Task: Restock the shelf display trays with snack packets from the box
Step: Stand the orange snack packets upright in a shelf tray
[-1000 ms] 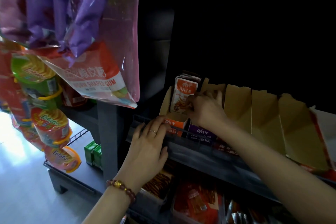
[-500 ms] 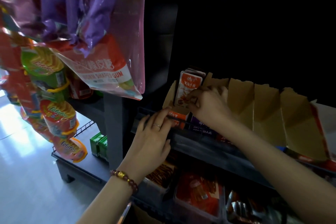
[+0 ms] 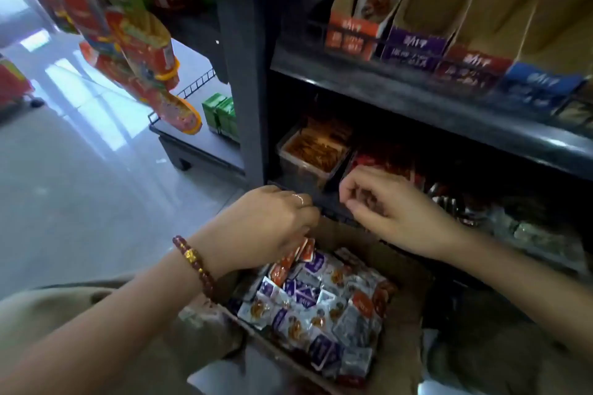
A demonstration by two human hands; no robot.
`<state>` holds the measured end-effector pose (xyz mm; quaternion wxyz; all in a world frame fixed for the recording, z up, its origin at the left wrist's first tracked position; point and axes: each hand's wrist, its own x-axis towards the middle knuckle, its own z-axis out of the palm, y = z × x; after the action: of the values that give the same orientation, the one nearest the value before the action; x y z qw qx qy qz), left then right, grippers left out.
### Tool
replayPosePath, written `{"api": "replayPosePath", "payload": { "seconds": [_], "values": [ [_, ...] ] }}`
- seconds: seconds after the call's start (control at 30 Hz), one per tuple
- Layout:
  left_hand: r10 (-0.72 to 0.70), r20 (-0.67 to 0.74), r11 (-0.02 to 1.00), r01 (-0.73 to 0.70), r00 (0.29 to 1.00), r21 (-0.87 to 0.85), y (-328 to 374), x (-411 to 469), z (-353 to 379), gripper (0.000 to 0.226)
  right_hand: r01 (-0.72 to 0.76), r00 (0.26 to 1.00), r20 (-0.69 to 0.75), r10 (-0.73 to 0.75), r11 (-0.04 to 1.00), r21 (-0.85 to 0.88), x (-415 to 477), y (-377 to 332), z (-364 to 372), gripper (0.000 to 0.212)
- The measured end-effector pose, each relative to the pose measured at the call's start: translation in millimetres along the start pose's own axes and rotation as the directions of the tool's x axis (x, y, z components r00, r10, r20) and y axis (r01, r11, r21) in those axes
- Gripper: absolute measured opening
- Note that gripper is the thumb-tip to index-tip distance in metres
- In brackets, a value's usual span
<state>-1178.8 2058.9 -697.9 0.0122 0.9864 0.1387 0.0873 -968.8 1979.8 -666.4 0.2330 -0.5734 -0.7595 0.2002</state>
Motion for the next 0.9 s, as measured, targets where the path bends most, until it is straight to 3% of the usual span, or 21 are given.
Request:
{"api": "replayPosePath", "payload": {
  "seconds": [0.17,0.27,0.33,0.37,0.43,0.5,0.6,0.67,0.83,0.9],
  "values": [
    [-0.063,0.225,0.997,0.071,0.972,-0.030,9,-54,52,0.024,-0.296,0.924,0.308,0.228,0.934,0.199,-53,52,114,0.015],
    [-0.101,0.322,0.992,0.119,0.941,-0.036,11,-79,82,0.012,-0.520,0.848,0.320,0.422,0.781,0.347,-82,84,177,0.025],
    [-0.123,0.362,0.987,0.152,0.924,-0.053,9,-94,99,0.026,-0.643,0.766,0.311,0.562,0.671,0.370,-89,100,210,0.031],
    [-0.136,0.381,0.984,0.169,0.915,-0.055,8,-101,103,0.030,-0.696,0.717,0.323,0.618,0.613,0.374,-88,104,224,0.031],
    [-0.156,0.391,0.980,0.193,0.907,-0.057,5,-112,107,0.017,-0.786,0.611,0.361,0.705,0.489,0.377,-76,110,248,0.017],
    [-0.184,0.374,0.971,0.227,0.909,-0.073,1,-120,110,0.011,-0.829,0.542,0.393,0.743,0.396,0.396,-55,110,264,0.018],
    [-0.223,0.335,0.958,0.269,0.916,-0.099,-7,-125,111,0.030,-0.812,0.536,0.407,0.739,0.320,0.489,-11,100,276,0.031],
    [-0.240,0.322,0.953,0.286,0.916,-0.103,-11,-123,109,0.030,-0.810,0.498,0.414,0.762,0.237,0.537,16,97,284,0.035],
    [-0.274,0.301,0.939,0.321,0.913,-0.120,-18,-117,106,0.021,-0.874,0.269,0.511,0.816,-0.016,0.486,40,105,308,0.040],
    [-0.281,0.320,0.936,0.332,0.905,-0.117,-20,-118,108,0.016,-0.886,0.246,0.463,0.851,0.004,0.464,37,113,314,0.041]
  ]
}}
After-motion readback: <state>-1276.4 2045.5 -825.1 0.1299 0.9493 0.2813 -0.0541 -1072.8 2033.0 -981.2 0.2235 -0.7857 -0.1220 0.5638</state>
